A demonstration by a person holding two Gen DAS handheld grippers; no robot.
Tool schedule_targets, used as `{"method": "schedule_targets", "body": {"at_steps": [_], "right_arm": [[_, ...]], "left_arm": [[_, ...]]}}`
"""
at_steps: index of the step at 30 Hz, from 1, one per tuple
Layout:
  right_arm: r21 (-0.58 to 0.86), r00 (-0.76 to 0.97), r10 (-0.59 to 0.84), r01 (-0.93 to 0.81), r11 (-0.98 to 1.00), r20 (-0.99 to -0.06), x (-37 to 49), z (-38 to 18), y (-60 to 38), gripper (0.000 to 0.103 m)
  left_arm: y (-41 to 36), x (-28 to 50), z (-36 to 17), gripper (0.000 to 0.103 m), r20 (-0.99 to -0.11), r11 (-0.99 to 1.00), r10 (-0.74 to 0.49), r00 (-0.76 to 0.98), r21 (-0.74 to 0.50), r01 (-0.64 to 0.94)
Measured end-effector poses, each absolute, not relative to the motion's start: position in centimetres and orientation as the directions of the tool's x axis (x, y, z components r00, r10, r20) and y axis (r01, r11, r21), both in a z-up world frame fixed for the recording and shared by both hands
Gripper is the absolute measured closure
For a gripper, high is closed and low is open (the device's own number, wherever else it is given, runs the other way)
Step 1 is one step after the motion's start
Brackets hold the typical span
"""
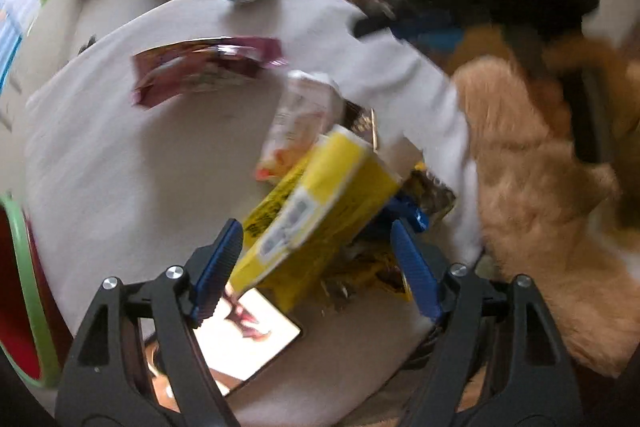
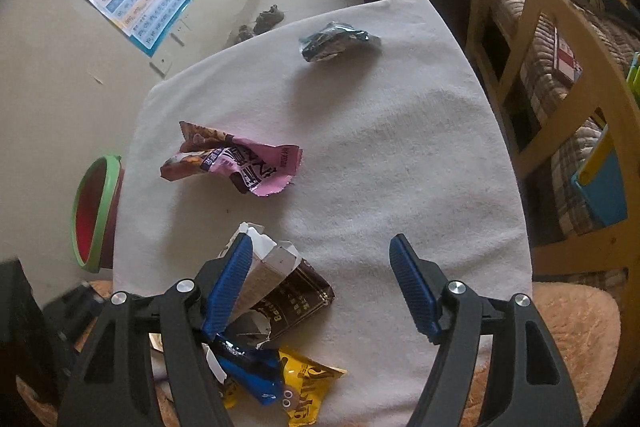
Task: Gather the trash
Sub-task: 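Return to the table and grasp the yellow cardboard strips with the left gripper, then grasp the white Pocky box with the right gripper while the left gripper lifts the yellow strips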
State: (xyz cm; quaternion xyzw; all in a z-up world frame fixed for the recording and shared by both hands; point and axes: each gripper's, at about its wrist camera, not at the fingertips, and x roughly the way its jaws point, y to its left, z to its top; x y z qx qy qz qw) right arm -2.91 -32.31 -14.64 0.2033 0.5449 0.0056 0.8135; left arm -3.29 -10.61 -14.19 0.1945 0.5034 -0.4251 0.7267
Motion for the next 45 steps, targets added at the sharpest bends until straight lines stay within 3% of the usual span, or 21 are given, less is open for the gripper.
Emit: {"method": "schedule_targets", "body": {"at_steps": [2, 6, 9, 15, 23, 30, 33, 41, 43, 45], "right_arm": [[0.351, 0.405, 0.25, 0.198, 0.915, -0.879, -2.9, -14.8, -31.9, 0.034], [0.37, 0.396, 0.277, 0.18, 0.911, -0.875, -2.9, -15.4, -31.1, 0.034], [0.383, 0.393, 0.29, 0.183, 0.905, -0.873, -3.0, -15.6, -30.9, 0.034], [0.382, 0.38, 0.293, 0.183, 0.906, -0.877, -2.6, -15.9, -30.4, 0.034], [0.397, 0.298, 0.34, 0.157, 0.904, -0.892, -0.7, -17.8, -27.3, 0.034], [0.359, 0.279, 0.32, 0.102, 0.928, -0.906, 1.6, -18.6, -24.1, 0.035], [0.328, 0.285, 0.3, 0.055, 0.943, -0.91, 2.2, -18.6, -22.8, 0.041], [0.321, 0.265, 0.299, 0.045, 0.946, -0.917, 2.4, -19.7, -22.2, 0.034], [0.349, 0.268, 0.32, 0.067, 0.935, -0.909, 2.3, -19.8, -22.8, 0.034], [0.383, 0.274, 0.347, 0.086, 0.92, -0.897, 2.1, -19.8, -23.3, 0.034]], "left_arm": [[-11.9, -3.3, -15.3, 0.029, -0.917, 0.567, -0.372, 0.145, -0.102, 0.817], [-12.3, -1.2, -16.4, 0.064, -0.923, 0.635, -0.367, 0.116, -0.157, 0.756], [-11.4, 0.4, -15.5, 0.07, -0.9, 0.688, -0.414, 0.136, -0.212, 0.694], [-6.8, 3.5, -13.3, 0.071, -0.842, 0.796, -0.488, 0.232, -0.32, 0.514], [-1.1, 6.6, -13.6, 0.071, -0.841, 0.9, -0.424, 0.335, -0.351, 0.259], [1.6, 7.8, -13.7, 0.07, -0.852, 0.928, -0.37, 0.371, -0.324, 0.184], [2.6, 8.0, -14.3, 0.07, -0.857, 0.934, -0.357, 0.371, -0.321, 0.157], [3.3, 8.2, -15.6, 0.067, -0.872, 0.94, -0.341, 0.35, -0.314, 0.134], [3.2, 8.2, -16.0, 0.063, -0.877, 0.94, -0.34, 0.34, -0.312, 0.134], [2.9, 8.4, -16.3, 0.049, -0.883, 0.942, -0.334, 0.33, -0.308, 0.131]]}}
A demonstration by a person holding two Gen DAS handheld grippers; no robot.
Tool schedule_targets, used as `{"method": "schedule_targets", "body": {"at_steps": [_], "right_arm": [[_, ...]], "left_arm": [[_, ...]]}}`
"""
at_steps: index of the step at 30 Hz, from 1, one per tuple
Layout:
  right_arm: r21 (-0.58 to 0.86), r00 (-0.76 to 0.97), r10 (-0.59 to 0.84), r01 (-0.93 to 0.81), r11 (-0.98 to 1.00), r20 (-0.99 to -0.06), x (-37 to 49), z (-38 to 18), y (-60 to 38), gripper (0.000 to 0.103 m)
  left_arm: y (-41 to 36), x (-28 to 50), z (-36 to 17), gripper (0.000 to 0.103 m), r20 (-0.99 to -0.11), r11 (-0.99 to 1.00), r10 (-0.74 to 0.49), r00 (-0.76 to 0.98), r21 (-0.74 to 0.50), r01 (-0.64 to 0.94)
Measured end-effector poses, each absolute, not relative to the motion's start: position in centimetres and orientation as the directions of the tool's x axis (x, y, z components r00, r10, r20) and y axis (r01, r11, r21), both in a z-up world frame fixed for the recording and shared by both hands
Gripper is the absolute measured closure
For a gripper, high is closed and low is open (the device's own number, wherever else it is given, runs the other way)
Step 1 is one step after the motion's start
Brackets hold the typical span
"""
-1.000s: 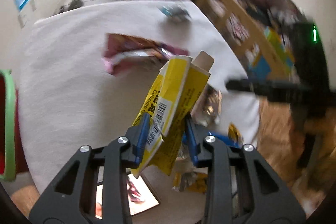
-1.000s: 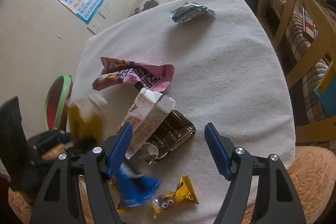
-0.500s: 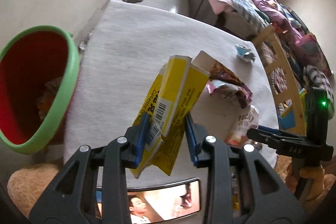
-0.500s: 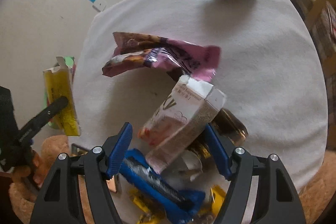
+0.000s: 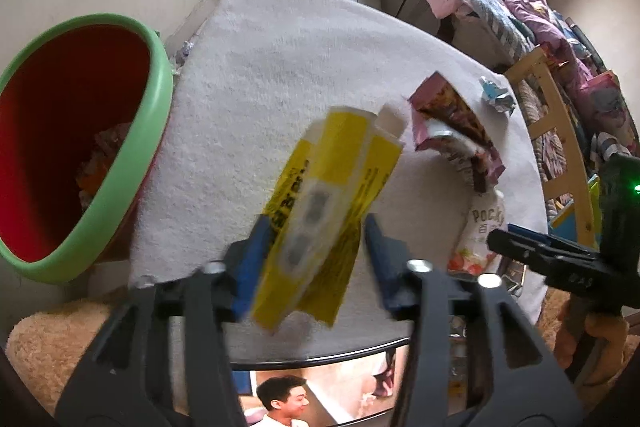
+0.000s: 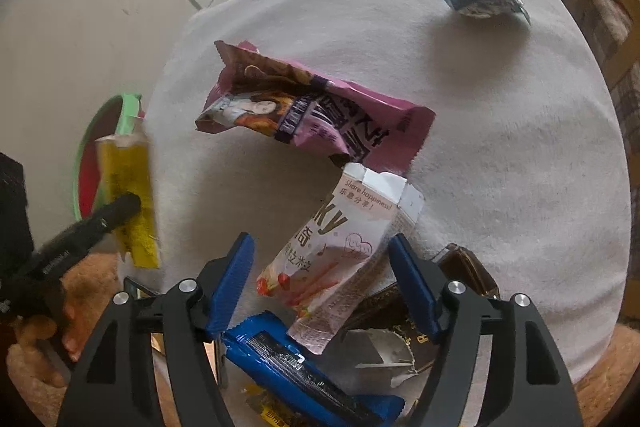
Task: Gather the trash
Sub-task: 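Grasp the white Pocky box with the right gripper while the left gripper lifts the yellow strips, then carry the yellow strips and Pocky box over the green bin with both grippers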
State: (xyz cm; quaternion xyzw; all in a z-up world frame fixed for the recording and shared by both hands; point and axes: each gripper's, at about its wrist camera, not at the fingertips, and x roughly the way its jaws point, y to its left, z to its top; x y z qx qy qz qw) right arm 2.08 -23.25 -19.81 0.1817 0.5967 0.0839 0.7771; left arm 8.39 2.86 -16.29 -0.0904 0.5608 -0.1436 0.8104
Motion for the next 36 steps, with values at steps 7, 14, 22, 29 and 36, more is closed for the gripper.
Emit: {"method": "schedule_targets", "body": {"at_steps": [7, 14, 22, 29, 36], "right_arm": [[0.445, 0.276, 0.396, 0.146, 0.884, -0.876, 1.3, -19.8, -25.0, 0.039], [0.436, 0.256, 0.394, 0.132, 0.89, -0.883, 1.6, -19.9, -23.8, 0.036], [0.458, 0.268, 0.425, 0.073, 0.886, -0.865, 1.1, -19.0, -22.5, 0.099], [0.475, 0.286, 0.433, 0.093, 0.875, -0.855, 0.5, -18.6, -22.9, 0.089], [0.436, 0.305, 0.384, 0.124, 0.891, -0.872, 1.6, -18.6, -22.6, 0.033]], "left_arm": [[2.0, 8.8, -16.8, 0.045, -0.894, 0.946, -0.321, 0.313, -0.287, 0.152], [1.0, 9.2, -16.3, 0.041, -0.897, 0.946, -0.306, 0.319, -0.25, 0.205], [0.6, 9.2, -17.3, 0.066, -0.914, 0.945, -0.294, 0.278, -0.234, 0.229], [2.4, 8.5, -15.7, 0.067, -0.893, 0.95, -0.306, 0.332, -0.261, 0.172], [3.7, 7.7, -12.9, 0.067, -0.85, 0.942, -0.334, 0.408, -0.31, 0.126]]}}
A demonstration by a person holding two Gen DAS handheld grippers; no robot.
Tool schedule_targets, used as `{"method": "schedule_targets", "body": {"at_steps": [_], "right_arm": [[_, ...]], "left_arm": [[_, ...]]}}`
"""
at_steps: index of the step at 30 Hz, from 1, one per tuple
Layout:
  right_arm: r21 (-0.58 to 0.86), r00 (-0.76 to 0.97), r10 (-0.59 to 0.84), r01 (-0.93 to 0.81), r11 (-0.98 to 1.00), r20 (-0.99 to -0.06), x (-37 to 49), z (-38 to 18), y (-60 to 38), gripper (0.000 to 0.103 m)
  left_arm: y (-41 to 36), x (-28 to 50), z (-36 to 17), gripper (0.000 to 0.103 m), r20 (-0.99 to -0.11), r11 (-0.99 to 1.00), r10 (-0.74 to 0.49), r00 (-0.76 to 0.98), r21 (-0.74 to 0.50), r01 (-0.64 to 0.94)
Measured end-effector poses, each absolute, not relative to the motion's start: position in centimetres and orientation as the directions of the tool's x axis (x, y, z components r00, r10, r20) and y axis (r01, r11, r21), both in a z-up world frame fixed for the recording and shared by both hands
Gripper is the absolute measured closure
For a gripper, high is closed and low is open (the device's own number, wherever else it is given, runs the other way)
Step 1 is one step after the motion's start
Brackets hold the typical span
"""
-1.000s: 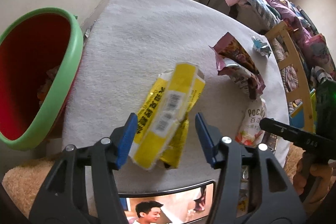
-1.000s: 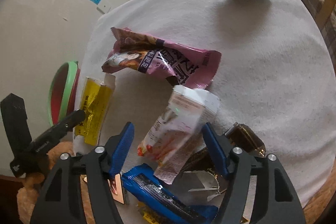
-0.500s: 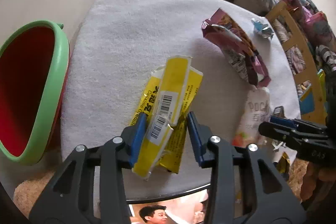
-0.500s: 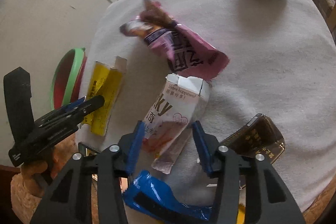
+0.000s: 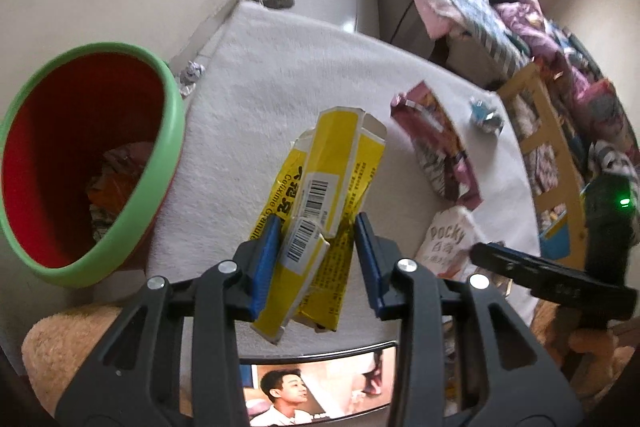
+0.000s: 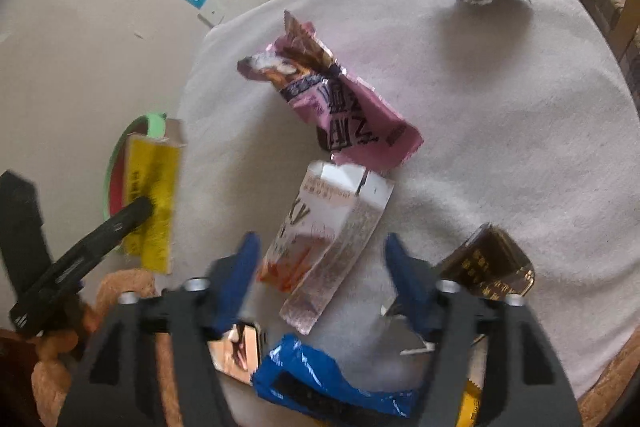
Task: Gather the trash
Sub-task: 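Carry the yellow strips and Pocky box over the green bin with both grippers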
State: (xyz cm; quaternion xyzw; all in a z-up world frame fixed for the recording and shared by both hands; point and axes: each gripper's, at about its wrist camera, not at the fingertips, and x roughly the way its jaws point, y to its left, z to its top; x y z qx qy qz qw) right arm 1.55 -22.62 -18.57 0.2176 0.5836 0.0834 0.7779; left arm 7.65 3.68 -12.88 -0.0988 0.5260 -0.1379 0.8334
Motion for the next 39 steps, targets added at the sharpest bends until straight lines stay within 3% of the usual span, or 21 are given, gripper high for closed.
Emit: {"method": "schedule_targets", "body": {"at_steps": [6, 7, 8, 12, 22, 39], "right_arm": [[0.401, 0.26, 0.363, 0.112, 0.909, -0.895, 2.8, -20.2, -20.4, 0.032], [0.381, 0.253, 0.347, 0.098, 0.919, -0.903, 2.8, -20.5, -20.0, 0.035], [0.378, 0.248, 0.347, 0.087, 0.922, -0.904, 2.7, -20.7, -19.7, 0.046], [0.39, 0.252, 0.364, 0.062, 0.919, -0.897, 2.2, -20.7, -19.4, 0.055], [0.45, 0.37, 0.422, -0.011, 0.893, -0.828, 1.2, -15.3, -19.2, 0.056], [0.401, 0.458, 0.432, -0.169, 0.9, -0.777, 1.6, -9.2, -15.6, 0.056]], "left_arm": [[4.5, 6.7, -9.8, 0.066, -0.804, 0.936, -0.344, 0.485, -0.333, 0.112], [4.6, 6.6, -9.3, 0.066, -0.798, 0.936, -0.343, 0.496, -0.332, 0.112], [4.6, 6.5, -8.8, 0.066, -0.791, 0.936, -0.343, 0.506, -0.333, 0.114], [5.1, 6.3, -8.0, 0.066, -0.778, 0.939, -0.332, 0.533, -0.328, 0.106], [6.7, 6.4, -8.1, 0.066, -0.782, 0.944, -0.302, 0.544, -0.327, 0.054], [8.6, 6.0, -7.4, 0.066, -0.769, 0.946, -0.273, 0.578, -0.325, 0.014]]}}
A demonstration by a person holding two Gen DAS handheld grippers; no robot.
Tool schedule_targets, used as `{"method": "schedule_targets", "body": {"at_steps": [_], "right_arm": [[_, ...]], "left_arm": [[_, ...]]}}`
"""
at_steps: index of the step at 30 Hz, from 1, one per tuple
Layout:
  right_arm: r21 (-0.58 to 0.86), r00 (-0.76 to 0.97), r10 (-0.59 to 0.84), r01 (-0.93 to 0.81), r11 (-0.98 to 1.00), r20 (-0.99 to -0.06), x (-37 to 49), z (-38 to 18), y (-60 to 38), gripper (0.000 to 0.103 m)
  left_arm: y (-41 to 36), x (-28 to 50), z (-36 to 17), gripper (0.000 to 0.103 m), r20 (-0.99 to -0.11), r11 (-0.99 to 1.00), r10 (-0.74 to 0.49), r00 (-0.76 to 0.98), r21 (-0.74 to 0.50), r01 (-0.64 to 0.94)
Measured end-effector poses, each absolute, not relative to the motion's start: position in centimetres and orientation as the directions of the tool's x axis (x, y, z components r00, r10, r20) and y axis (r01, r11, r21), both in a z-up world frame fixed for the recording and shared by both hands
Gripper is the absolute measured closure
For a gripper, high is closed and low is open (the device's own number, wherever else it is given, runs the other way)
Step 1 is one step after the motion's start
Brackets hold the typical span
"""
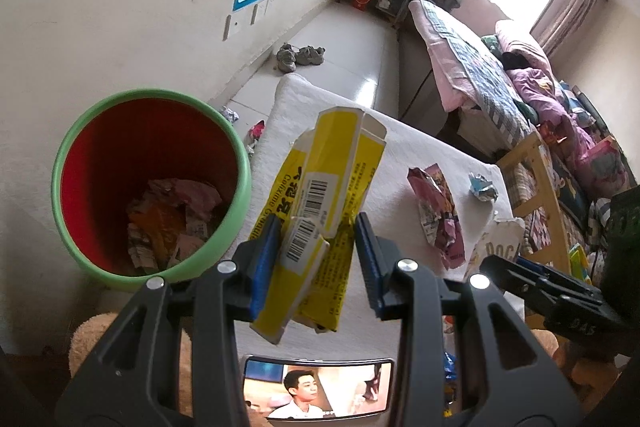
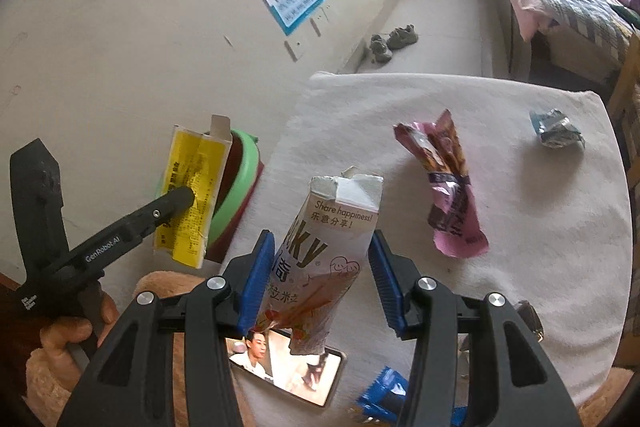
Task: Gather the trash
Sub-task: 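Carry the yellow strips and Pocky box over the green bin with both grippers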
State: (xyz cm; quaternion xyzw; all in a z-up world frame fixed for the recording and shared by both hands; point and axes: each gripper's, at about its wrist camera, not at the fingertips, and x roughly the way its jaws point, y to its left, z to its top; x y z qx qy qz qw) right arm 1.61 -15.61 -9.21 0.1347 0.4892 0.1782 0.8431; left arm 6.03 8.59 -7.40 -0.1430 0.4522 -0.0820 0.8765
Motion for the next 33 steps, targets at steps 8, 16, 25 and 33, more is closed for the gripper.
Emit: {"method": "schedule_targets", "body": {"at_steps": [8, 16, 25, 33], "right_arm": [[0.384, 0.466, 0.444, -0.224, 0.896, -0.765, 2.5, -7.9, -13.2, 0.056], [0.352, 0.454, 0.459, -0.303, 0.885, -0.764, 3.4, -7.2, -9.9, 0.055], [0.314, 0.429, 0.457, -0.364, 0.877, -0.78, 4.2, -7.5, -6.3, 0.055], [0.289, 0.413, 0.46, -0.412, 0.864, -0.786, 5.0, -7.5, -3.3, 0.055]], "left_arm": [[10.7, 5.8, -7.0, 0.066, -0.76, 0.946, -0.238, 0.605, -0.322, -0.032], [13.1, 5.4, -6.8, 0.066, -0.756, 0.948, -0.19, 0.626, -0.308, -0.084], [16.3, 4.4, -7.4, 0.066, -0.76, 0.939, -0.145, 0.633, -0.307, -0.153], [18.6, 3.9, -8.2, 0.066, -0.769, 0.93, -0.115, 0.629, -0.306, -0.204]]}}
